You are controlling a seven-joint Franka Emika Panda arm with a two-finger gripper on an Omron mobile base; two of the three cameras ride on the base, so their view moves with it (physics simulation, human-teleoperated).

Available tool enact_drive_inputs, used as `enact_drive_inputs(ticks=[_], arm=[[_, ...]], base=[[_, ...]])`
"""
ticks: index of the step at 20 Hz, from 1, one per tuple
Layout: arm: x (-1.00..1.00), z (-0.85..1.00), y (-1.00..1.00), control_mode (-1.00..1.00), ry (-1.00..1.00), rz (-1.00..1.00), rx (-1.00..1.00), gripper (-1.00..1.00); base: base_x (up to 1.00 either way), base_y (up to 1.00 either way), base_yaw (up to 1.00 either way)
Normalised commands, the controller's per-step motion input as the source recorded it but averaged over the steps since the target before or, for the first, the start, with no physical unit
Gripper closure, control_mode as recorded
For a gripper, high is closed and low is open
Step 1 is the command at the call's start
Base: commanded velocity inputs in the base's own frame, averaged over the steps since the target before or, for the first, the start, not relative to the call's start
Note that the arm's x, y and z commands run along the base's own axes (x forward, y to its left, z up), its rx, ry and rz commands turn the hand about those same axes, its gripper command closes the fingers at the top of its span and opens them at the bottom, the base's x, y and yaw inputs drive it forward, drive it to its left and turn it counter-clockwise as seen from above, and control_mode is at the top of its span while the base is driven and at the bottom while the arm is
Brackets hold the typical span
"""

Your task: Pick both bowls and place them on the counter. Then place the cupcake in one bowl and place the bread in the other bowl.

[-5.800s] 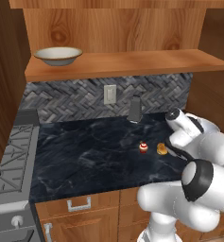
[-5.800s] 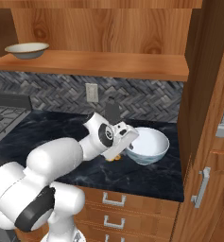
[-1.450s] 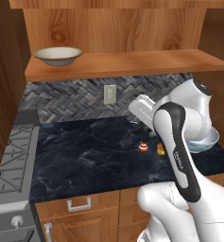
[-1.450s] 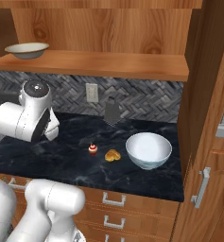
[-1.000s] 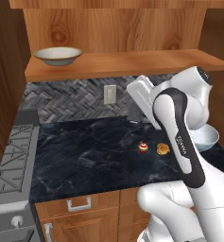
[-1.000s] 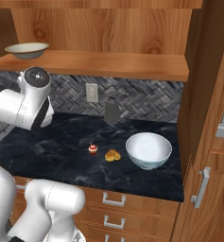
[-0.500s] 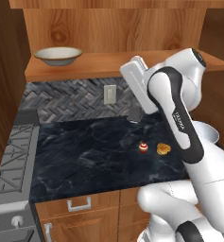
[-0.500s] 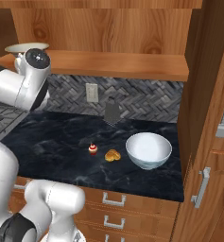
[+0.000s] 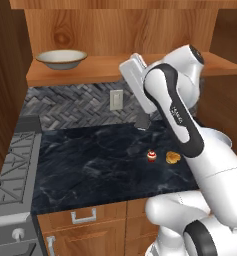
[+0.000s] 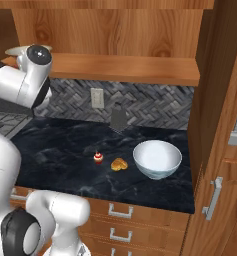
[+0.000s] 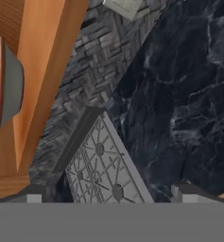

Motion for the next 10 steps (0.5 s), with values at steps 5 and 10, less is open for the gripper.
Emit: enact_drive_inputs(ticks=[5, 10], arm=[[0.43, 0.13, 0.19, -1.0, -0.07, 0.0, 0.0, -1.0], [0.45, 0.34, 0.02, -1.0, -0.04, 0.0, 0.0, -1.0]], base=[[0.0, 0.0, 0.0], [0.0, 0.0, 0.0]])
